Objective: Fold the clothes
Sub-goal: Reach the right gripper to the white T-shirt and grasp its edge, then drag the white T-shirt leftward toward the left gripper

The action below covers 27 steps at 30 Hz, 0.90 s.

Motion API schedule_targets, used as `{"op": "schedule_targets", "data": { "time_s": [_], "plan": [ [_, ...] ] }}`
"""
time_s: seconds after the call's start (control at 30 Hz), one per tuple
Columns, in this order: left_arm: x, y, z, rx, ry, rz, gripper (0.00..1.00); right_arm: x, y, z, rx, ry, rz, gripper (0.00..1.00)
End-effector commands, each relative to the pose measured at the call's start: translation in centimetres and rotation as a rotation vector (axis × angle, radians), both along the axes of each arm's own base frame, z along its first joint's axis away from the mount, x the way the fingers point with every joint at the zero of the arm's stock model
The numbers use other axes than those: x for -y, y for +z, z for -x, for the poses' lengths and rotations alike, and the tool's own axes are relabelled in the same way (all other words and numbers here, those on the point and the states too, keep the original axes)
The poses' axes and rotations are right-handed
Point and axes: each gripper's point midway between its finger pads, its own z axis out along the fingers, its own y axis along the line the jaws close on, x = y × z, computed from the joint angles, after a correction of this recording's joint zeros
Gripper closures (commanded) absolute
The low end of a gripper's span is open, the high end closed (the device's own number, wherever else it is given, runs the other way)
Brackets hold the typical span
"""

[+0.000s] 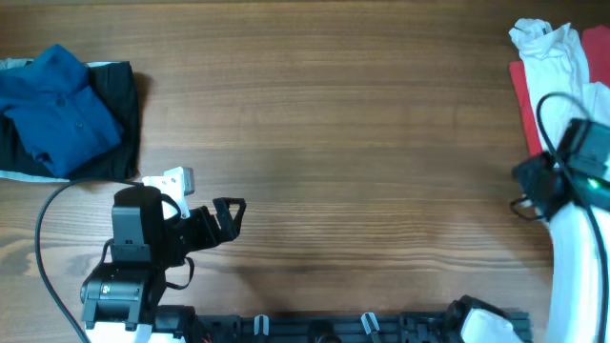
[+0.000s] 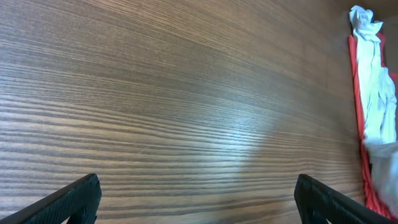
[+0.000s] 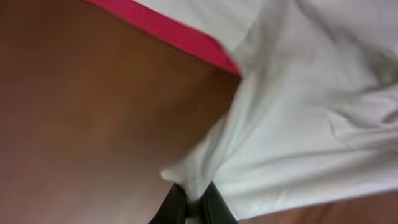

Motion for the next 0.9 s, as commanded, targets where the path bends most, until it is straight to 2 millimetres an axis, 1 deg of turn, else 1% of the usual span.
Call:
{"op": "schedule_targets", "data": {
  "time_s": [0.0,0.03,0.07,0.13,0.2,0.23,0.27,0.37,0.43,0.5,0.53,0.67,0.7,0.77,0.8,0.83,0.87],
  "plan": [
    [0.1,0.7,-0.2,0.014,0.001,0.003,0.00,-5.4,8.3,-1.4,0.232,0.309,0.043,0.96],
    [0.1,0.7,-0.2,0.014,0.001,0.003,0.00,-6.8,9.7,-1.3,0.274,0.370,0.056,0.96],
    [0.1,0.7,-0.2,0.014,0.001,0.003,0.00,-8.8,11.5,-0.8,0.333,0.438,0.061,0.96],
    [0.1,0.7,-0.2,0.014,0.001,0.003,0.00,-11.9,13.4,0.1,0.414,0.551,0.051,0.96],
    [0.1,0.6,-0.1,0.010,0.001,0.003,0.00,-14.6,14.2,1.0,0.456,0.650,0.026,0.96],
    [0.1,0.6,-0.1,0.007,0.001,0.003,0.00,-16.0,14.2,1.4,0.456,0.704,0.005,0.96],
    [0.1,0.6,-0.1,0.006,0.001,0.003,0.00,-17.4,13.8,1.9,0.444,0.761,-0.026,0.96],
    [0.1,0.6,-0.1,0.007,0.001,0.003,0.00,-20.3,12.3,2.3,0.382,0.878,-0.085,0.96],
    [0.1,0.6,0.0,0.006,0.001,0.003,0.00,-21.9,11.1,2.3,0.338,0.939,-0.107,0.96],
    [0.1,0.6,0.0,0.006,0.001,0.003,0.00,-24.2,10.1,1.7,0.298,1.001,-0.142,0.96],
    [0.1,0.6,0.0,0.006,0.001,0.003,0.00,-25.5,9.7,1.3,0.288,1.036,-0.156,0.95],
    [0.1,0.6,0.0,0.006,0.001,0.003,0.00,-31.9,8.5,-0.2,0.297,1.196,-0.211,0.96],
    [0.1,0.6,0.0,0.006,0.001,0.002,0.00,-34.1,8.2,-0.5,0.307,1.241,-0.224,0.96],
    [0.1,0.6,0.0,0.006,0.001,0.003,0.00,-37.8,7.6,-1.4,0.346,1.309,-0.228,0.96],
    [0.1,0.6,0.0,0.006,0.001,0.003,0.00,-38.8,7.1,-2.3,0.358,1.290,-0.220,0.96],
    [0.1,0.5,0.0,0.003,0.001,0.003,0.00,-39.3,6.6,-3.3,0.367,1.242,-0.207,0.96],
    [0.1,0.5,0.1,0.000,0.001,0.002,0.00,-39.9,5.8,-5.4,0.393,1.158,-0.192,0.95]
  ]
}}
